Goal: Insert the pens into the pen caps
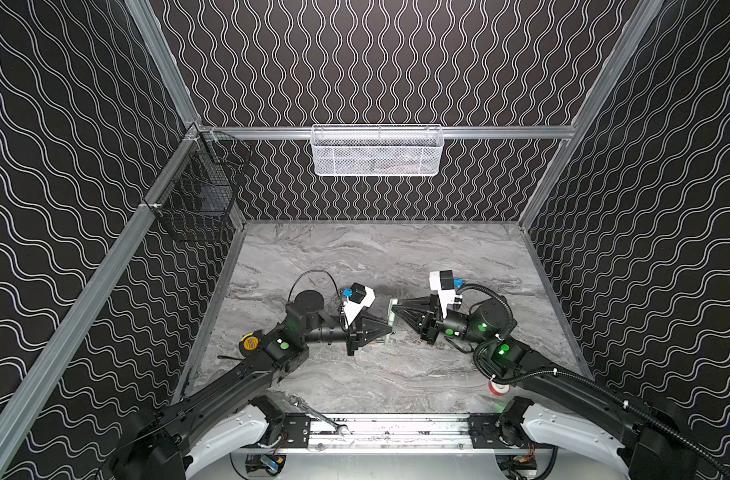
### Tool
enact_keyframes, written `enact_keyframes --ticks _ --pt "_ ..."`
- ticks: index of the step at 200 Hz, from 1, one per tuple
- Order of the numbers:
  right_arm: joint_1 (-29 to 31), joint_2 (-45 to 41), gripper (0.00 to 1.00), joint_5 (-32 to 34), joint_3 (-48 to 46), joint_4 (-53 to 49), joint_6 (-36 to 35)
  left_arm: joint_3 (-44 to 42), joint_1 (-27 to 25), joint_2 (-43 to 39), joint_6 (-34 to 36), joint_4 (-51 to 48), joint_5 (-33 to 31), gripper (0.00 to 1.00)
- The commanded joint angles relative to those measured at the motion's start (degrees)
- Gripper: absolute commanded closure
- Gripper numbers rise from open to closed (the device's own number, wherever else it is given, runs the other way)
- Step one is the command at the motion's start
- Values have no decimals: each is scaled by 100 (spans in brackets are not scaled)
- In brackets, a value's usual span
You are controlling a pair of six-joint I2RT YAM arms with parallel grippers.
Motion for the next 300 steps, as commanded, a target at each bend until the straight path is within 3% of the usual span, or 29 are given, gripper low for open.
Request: enact_keyframes --ticks 1,106,165,192,245,300 --pt "36 -53 80 -366 65 -562 65 95 11 5 161 610 -106 100" --pt "20 -163 64 -350 747 -1607 -417 68 9 186 130 640 256 100" --pt "-78 -65 64 -379 1052 -1998 -609 76 -37 204 222 524 242 100" --pt "-87 -16 68 -430 1067 -1968 -606 77 -53 191 257 484 213 100" --pt "-87 71 92 -687 1083 -2024 -623 77 -65 122 291 462 32 100" --pt "-76 -30 95 -572 798 -1924 -327 126 -58 -124 386 648 -381 100"
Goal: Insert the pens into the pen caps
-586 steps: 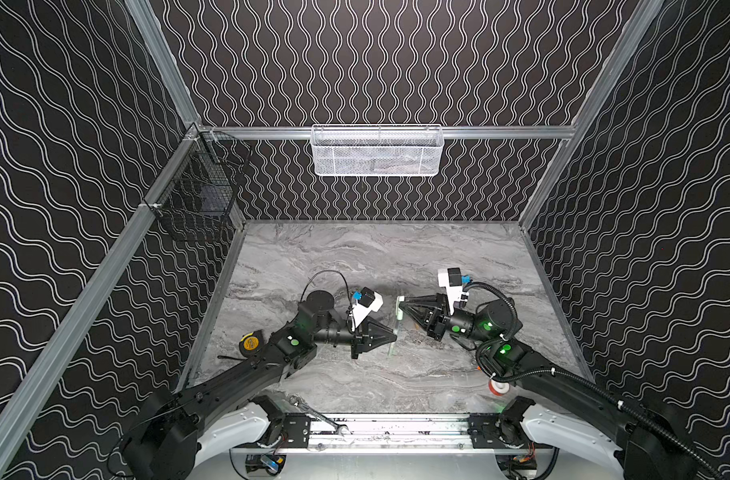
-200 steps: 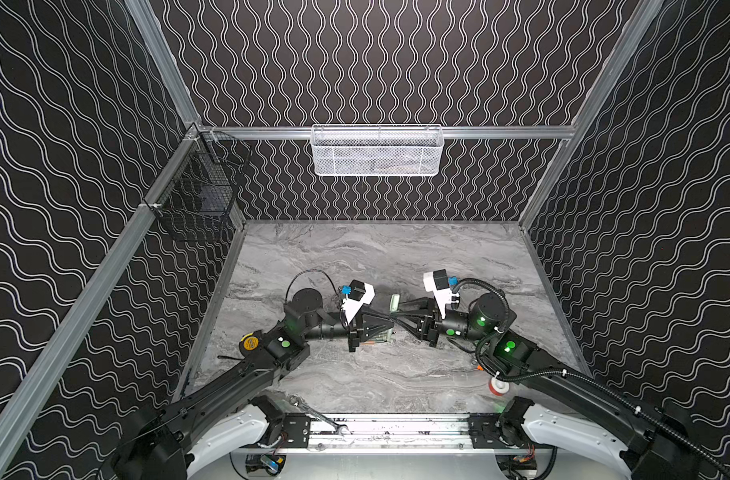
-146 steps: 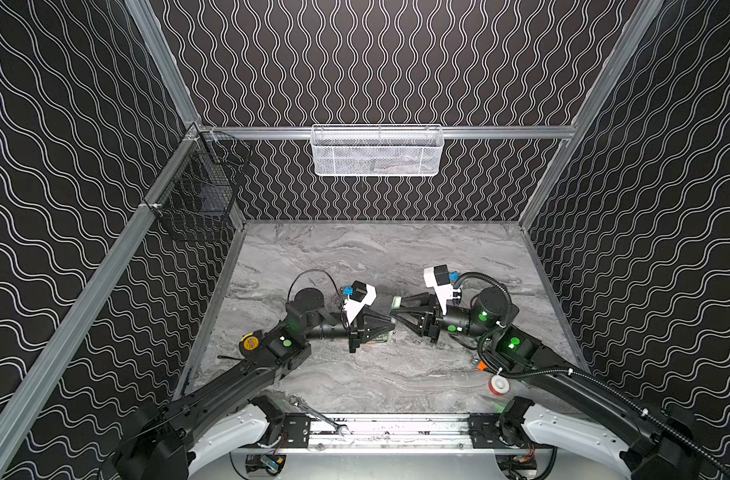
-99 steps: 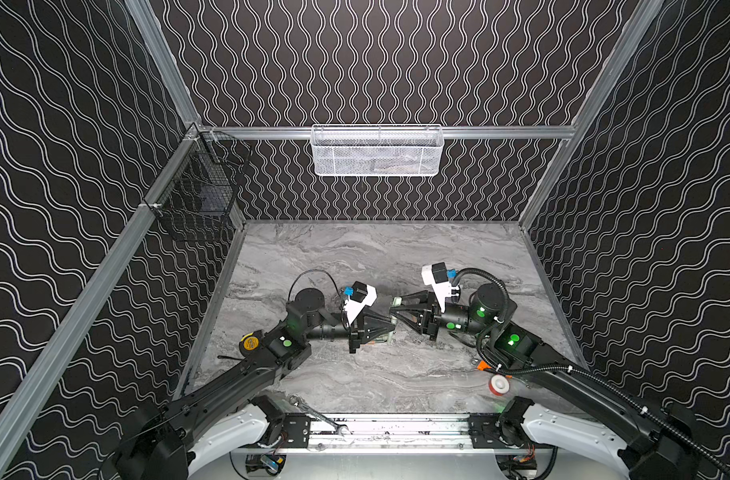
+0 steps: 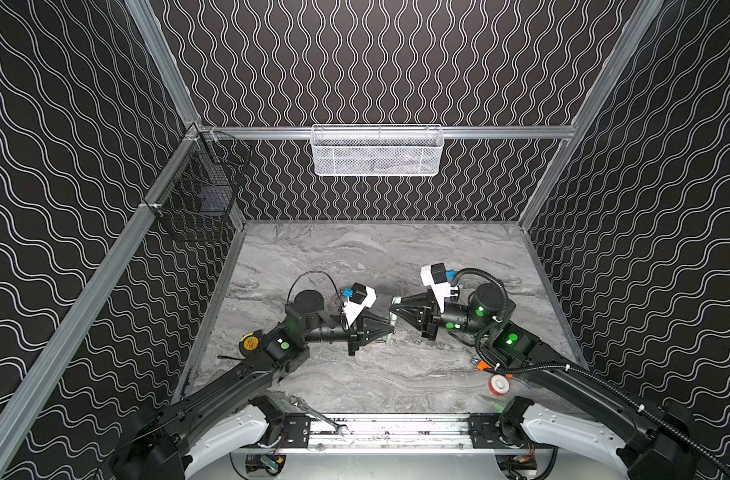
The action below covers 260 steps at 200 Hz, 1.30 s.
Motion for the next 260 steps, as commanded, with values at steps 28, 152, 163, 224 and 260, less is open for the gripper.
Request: enact_keyframes --ticks 28,152,163,224,260 --pt "56 -23 98 -197 -295 75 470 -30 16 -275 303 956 -600 100" --pt "754 215 100 1960 -564 -553 2049 96 14 -331 689 1269 -1175 100" --pt "812 193 100 2045 -603 -470 2152 114 14 -274 679 1258 -1140 100" --pt "874 -7 100 2779 -142 -984 2233 201 16 -152 608 987 -962 100" --pt "693 100 100 2988 -13 -898 2287 413 22 -211 629 459 -729 63"
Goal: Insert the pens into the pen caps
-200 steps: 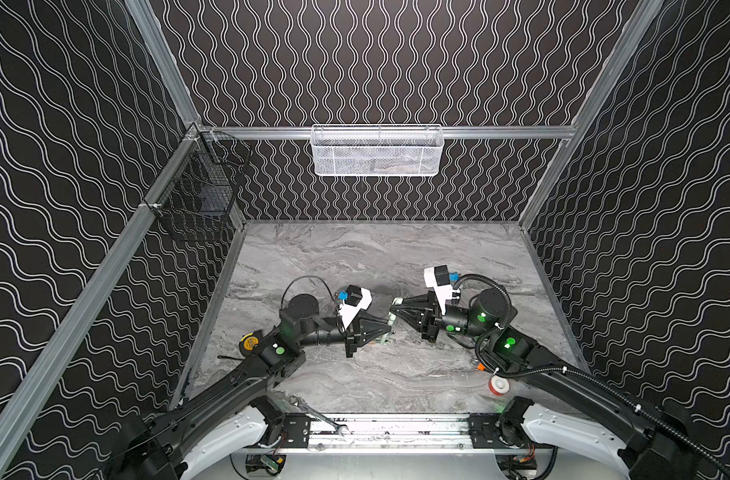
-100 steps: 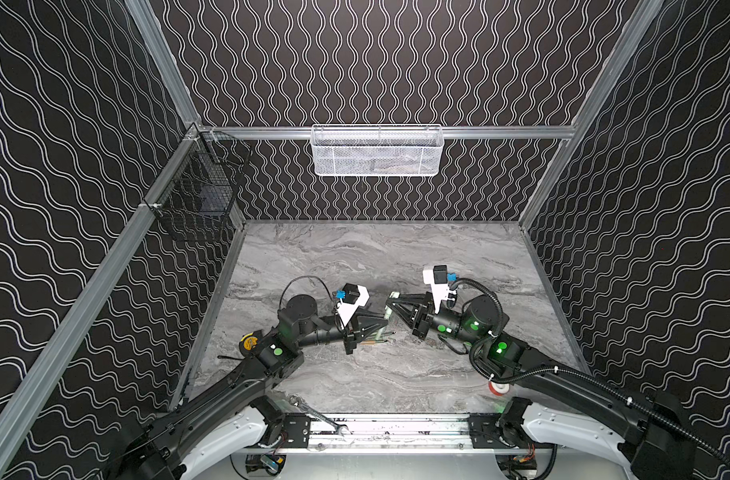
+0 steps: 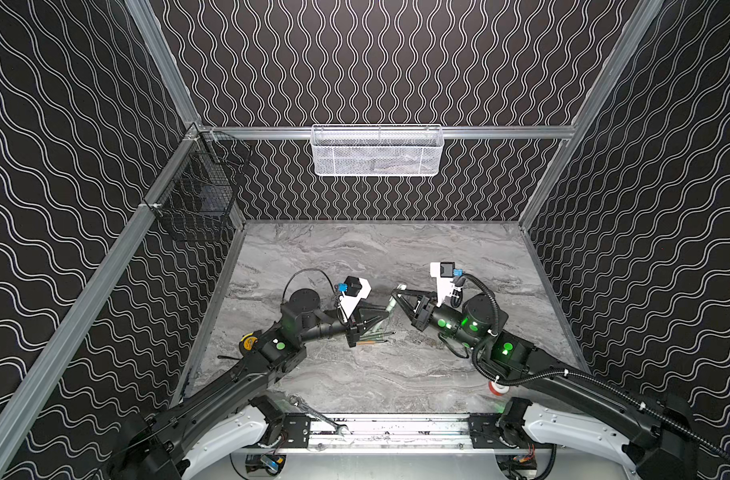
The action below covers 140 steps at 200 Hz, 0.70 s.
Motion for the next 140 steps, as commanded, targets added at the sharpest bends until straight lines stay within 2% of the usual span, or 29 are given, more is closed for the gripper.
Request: enact_keyframes --ticks 1,12,17,23,28,54,82,125,140 --pt "-142 132 100 -85 63 -876 226 207 10 -66 337 621 279 61" --pt "-364 226 100 -250 131 -898 187 288 8 -116 381 306 251 40" --pt "-472 247 100 -374 140 -864 167 321 1 -151 407 149 217 34" --pt "-606 251 100 -502 141 -811 149 344 5 -182 451 -8 185 12" --pt "-692 252 100 -617 145 -783 121 351 5 -229 489 -123 163 2" --pt "-1111 273 100 -1341 299 -788 -271 321 5 -338 564 -493 10 1" --pt "-1214 204 100 -2386 472 -632 -925 439 -27 -49 586 -738 35 1" --pt "-1205 -93 100 -3253 375 -175 -1461 733 -90 525 560 -813 856 1" --pt "-1203 -191 100 -3342 303 -55 -1549 735 -101 589 558 -787 1013 7"
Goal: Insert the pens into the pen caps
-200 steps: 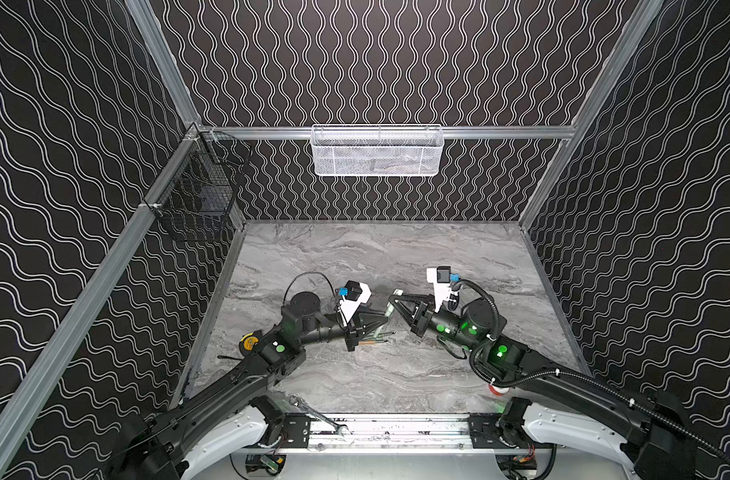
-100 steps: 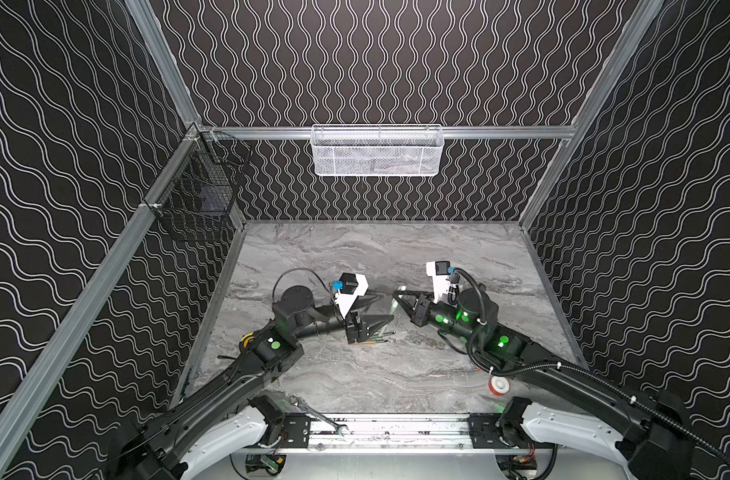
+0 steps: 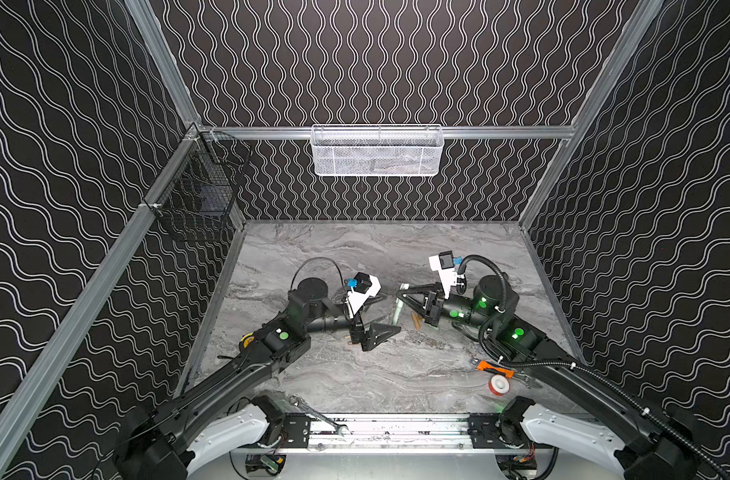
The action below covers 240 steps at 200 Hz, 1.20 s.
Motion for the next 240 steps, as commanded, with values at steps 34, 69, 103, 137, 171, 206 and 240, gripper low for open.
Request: enact_keyframes --ticks 34,69,103,137,171,206,240 --pt "-1 -296 100 -632 -232 703 -452 126 -29 245 67 7 771 28" --pt "13 -446 100 -606 -449 1020 -397 112 -35 353 -33 224 1045 64" --pt "150 -481 100 -457 -576 1108 -302 107 -31 348 -96 431 1095 100" --pt "414 -481 100 22 -717 1053 -181 0 -29 216 -188 740 875 100" --pt "757 -561 100 1158 -819 707 44 -116 -29 100 -264 1048 676 100" --pt "1201 -565 100 3319 -554 -639 1028 -261 -30 -41 -377 1439 434 100" --pt "1369 -333 100 3520 -473 -787 1316 -243 -29 -63 -317 1318 359 100"
